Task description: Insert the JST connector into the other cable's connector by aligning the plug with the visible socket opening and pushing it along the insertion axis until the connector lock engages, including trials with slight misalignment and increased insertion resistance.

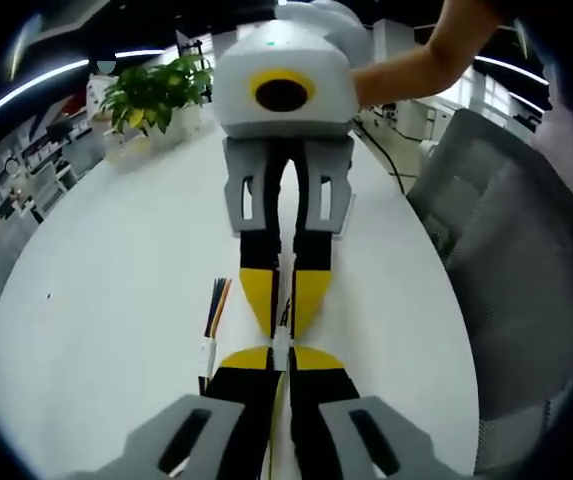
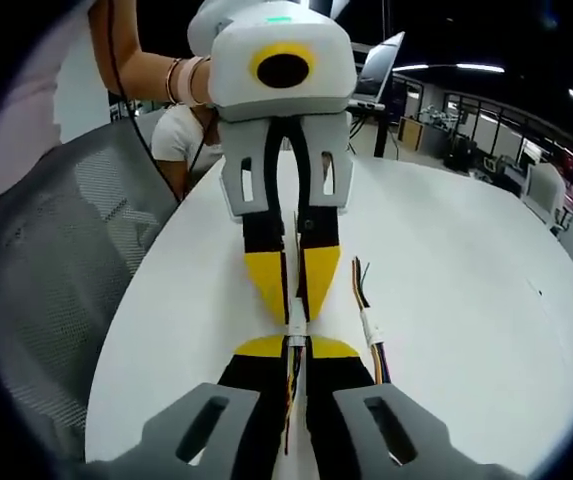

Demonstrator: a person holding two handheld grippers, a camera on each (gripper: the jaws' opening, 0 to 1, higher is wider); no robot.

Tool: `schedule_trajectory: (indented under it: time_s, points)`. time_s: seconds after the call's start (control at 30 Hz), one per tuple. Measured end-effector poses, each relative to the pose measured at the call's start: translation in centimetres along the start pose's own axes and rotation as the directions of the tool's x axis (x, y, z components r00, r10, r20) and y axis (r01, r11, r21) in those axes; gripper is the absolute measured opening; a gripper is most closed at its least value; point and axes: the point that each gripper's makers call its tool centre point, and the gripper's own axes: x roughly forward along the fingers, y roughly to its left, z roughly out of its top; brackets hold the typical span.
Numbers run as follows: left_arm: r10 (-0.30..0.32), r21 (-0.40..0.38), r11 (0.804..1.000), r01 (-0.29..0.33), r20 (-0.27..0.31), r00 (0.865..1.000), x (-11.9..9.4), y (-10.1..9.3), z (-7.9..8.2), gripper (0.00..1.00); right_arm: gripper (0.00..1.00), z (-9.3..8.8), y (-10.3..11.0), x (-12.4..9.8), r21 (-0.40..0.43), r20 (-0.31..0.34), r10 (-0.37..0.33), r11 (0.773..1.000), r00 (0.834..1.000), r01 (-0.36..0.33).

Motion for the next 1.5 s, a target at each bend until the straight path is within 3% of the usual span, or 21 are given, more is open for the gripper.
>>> schedule_trajectory:
  time_s: [0.3, 0.87, 1.5]
  points:
    - [0.019, -0.023, 1.000, -0.019, -0.006, 1.000, -0.4, 0.4, -0.7, 0.00, 0.01, 0.5, -0.3, 0.9, -0.023, -0.007, 0.009, 1.000, 1.000, -0.009]
    - [0.062, -0.068, 0.996, -0.059, 0.040, 0.997, -0.3, 2.3, -1.3, 0.00, 0.02, 0.6, -1.7, 1.4, -0.049, -0.046, 0.010, 0.999, 0.999, -0.013]
    - [0.042, -0.110, 0.993, -0.035, 0.065, 0.997, 1.0, 2.2, -2.0, 0.00, 0.03, -0.7, -2.0, 1.9, 0.017, -0.058, 0.022, 1.000, 0.998, -0.021]
